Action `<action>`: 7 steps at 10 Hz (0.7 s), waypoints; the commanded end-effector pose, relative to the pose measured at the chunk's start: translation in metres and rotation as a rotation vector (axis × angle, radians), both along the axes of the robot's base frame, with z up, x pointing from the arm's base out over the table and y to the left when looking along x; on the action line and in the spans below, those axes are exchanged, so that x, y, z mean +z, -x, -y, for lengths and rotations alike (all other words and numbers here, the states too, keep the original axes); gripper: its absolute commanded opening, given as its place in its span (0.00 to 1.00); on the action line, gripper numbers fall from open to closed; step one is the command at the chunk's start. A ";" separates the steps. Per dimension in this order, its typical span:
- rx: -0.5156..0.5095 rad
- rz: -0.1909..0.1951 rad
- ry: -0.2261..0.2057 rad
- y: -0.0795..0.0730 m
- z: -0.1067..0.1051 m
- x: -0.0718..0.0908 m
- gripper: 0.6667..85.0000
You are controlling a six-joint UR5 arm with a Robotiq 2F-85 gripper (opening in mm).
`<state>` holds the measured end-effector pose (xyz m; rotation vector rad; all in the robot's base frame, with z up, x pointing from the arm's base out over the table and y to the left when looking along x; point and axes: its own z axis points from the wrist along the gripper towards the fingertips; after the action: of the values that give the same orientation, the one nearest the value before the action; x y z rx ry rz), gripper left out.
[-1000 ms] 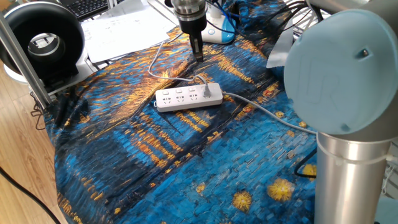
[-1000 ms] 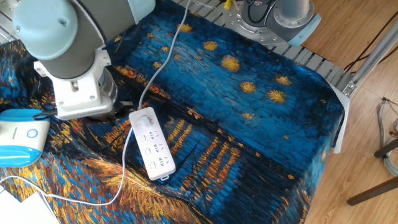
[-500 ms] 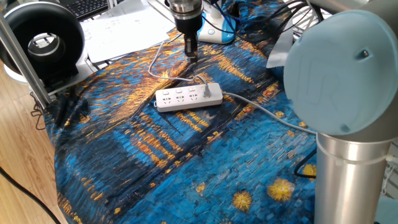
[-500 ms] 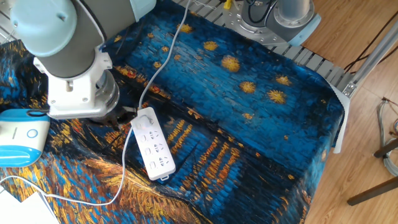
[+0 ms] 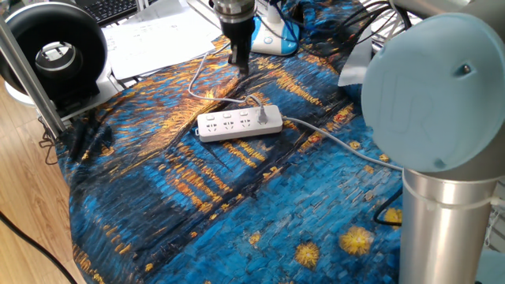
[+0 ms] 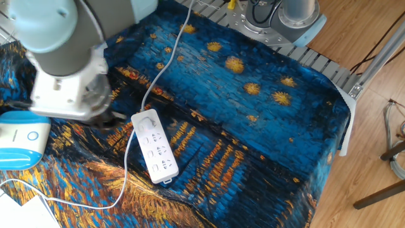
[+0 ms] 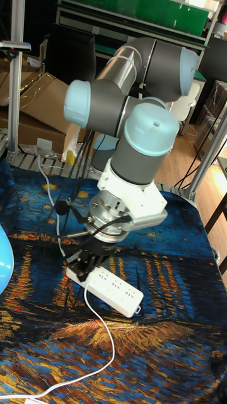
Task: Plug in the power cord of the desk lamp, turn on the socket, and light up the desk lamp
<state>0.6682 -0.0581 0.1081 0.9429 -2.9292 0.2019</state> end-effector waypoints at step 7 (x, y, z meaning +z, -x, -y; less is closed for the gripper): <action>-0.292 0.235 0.058 -0.085 0.077 -0.009 0.01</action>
<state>0.7417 -0.1217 0.1023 0.7843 -3.0921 0.3827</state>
